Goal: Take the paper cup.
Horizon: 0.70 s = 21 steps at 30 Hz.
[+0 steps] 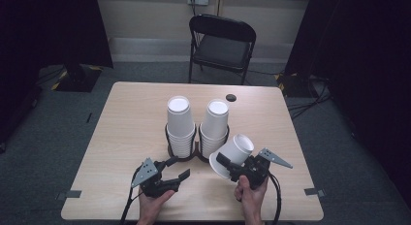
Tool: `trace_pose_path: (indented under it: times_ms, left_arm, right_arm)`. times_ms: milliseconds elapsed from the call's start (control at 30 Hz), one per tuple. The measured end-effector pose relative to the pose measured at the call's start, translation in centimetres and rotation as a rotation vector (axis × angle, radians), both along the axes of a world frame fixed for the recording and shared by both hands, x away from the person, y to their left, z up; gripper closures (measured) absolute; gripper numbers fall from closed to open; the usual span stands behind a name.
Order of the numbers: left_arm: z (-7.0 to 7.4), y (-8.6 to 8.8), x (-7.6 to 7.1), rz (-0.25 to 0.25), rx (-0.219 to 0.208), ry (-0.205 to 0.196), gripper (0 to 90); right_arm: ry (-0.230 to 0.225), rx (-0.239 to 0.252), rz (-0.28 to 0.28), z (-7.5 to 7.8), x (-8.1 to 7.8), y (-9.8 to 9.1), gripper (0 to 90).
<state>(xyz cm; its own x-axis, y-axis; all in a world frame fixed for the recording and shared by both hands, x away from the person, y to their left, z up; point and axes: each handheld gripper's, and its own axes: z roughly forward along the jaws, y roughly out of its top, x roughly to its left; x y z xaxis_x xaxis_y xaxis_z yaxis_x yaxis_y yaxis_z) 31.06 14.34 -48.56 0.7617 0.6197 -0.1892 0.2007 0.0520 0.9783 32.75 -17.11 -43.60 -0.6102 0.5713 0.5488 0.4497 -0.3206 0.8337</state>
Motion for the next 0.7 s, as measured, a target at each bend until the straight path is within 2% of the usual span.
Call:
trace_pose_path:
  times_ms: [67, 133, 233, 300, 400, 500, 667, 700]
  left_arm:
    - [0.1, -0.5, -0.2, -0.010, -0.003, 0.003, 34.5]
    - [0.1, -0.9, -0.4, -0.015, 0.012, -0.003, 35.1]
    - [0.1, -1.5, -0.5, -0.020, 0.000, -0.013, 36.8]
    - [0.2, -1.8, -0.5, -0.026, 0.002, -0.021, 36.9]
    - [0.5, -2.3, -0.5, -0.037, 0.008, -0.035, 35.0]
    - [0.7, -2.8, -0.6, -0.057, 0.021, -0.058, 40.2]
    - [0.4, -3.6, -0.5, -0.073, 0.004, -0.087, 47.9]
    - [0.4, -3.7, -0.5, -0.085, -0.011, -0.086, 51.2]
  right_arm:
    - [0.018, 0.025, 0.015, -0.3, -0.2, 0.4, 16.0]
    - [0.028, 0.041, 0.038, -0.5, -0.4, 0.7, 16.0]
    - [0.038, 0.050, 0.044, -0.6, -0.6, 1.2, 16.0]
    - [0.047, 0.044, 0.054, -0.8, -0.8, 1.6, 15.9]
    - [0.064, 0.064, 0.065, -1.2, -0.9, 1.8, 16.0]
    - [0.077, 0.097, 0.072, -1.9, -1.0, 1.7, 15.9]
    - [0.101, 0.149, 0.089, -2.4, -1.4, 1.7, 16.0]
    - [0.109, 0.151, 0.092, -2.4, -1.5, 1.8, 15.9]
